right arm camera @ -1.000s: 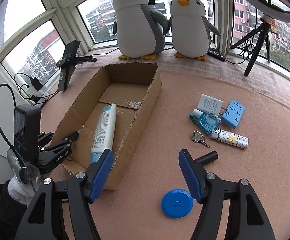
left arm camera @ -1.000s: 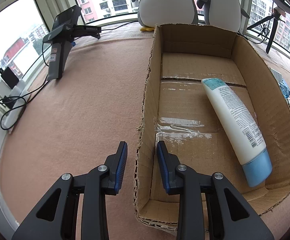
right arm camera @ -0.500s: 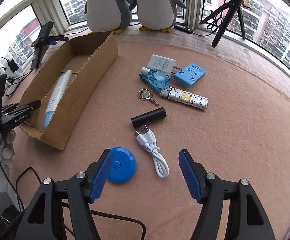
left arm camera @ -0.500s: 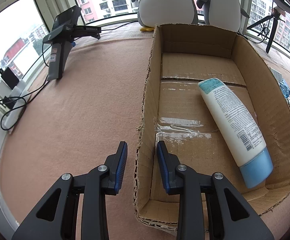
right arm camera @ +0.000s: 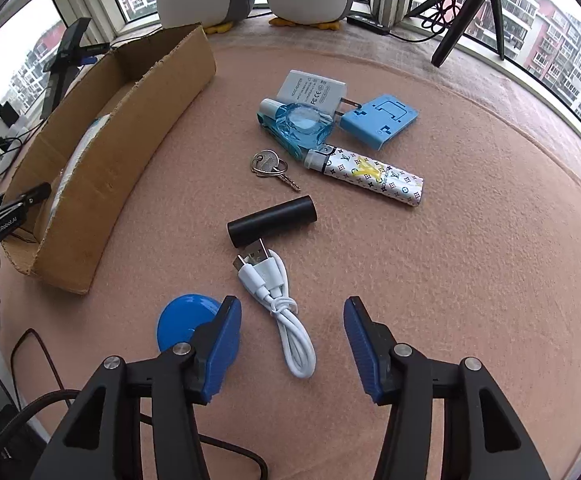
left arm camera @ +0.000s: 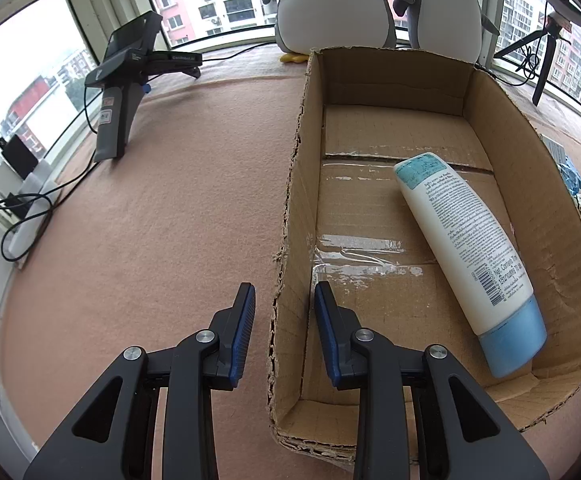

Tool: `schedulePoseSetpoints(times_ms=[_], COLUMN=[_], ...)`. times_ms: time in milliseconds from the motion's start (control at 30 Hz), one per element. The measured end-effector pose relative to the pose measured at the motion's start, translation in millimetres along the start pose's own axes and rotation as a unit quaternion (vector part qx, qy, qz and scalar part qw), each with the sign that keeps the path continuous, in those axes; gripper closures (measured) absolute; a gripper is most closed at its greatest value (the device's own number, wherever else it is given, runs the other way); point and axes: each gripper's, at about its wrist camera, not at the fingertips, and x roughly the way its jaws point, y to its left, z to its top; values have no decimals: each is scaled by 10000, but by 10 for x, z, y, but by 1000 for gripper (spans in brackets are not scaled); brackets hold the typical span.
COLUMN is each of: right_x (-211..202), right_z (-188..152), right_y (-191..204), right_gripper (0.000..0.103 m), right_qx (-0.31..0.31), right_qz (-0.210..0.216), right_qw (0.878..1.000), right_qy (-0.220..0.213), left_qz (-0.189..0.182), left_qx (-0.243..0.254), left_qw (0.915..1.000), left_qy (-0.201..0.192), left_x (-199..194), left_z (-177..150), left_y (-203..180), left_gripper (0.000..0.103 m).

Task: Organize rigid objects
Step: 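Move the right tool to the white USB cable and grasp it, then carry the white USB cable into the box and release it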

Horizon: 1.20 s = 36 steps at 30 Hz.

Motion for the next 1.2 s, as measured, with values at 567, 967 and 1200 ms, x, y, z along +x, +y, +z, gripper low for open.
schedulePoseSetpoints(times_ms=[567, 967, 1200], right_x=[71, -146, -465], right_z=[56, -21, 192], right_y=[74, -76, 37], right_gripper=[85, 90, 90], right_qx=[-259, 510, 699], right_qz=[-128, 21, 287], right_qw=[9994, 9986, 9950], right_qy=[172, -129, -658], left_qz=[-1, -6, -7], left_qx=[-9, -11, -14], left_qw=[10000, 10000, 10000], left_qy=[-7, -14, -16], left_x=[0, 4, 6], left_z=[-1, -3, -2], left_y=[0, 6, 7], left_gripper=[74, 74, 74])
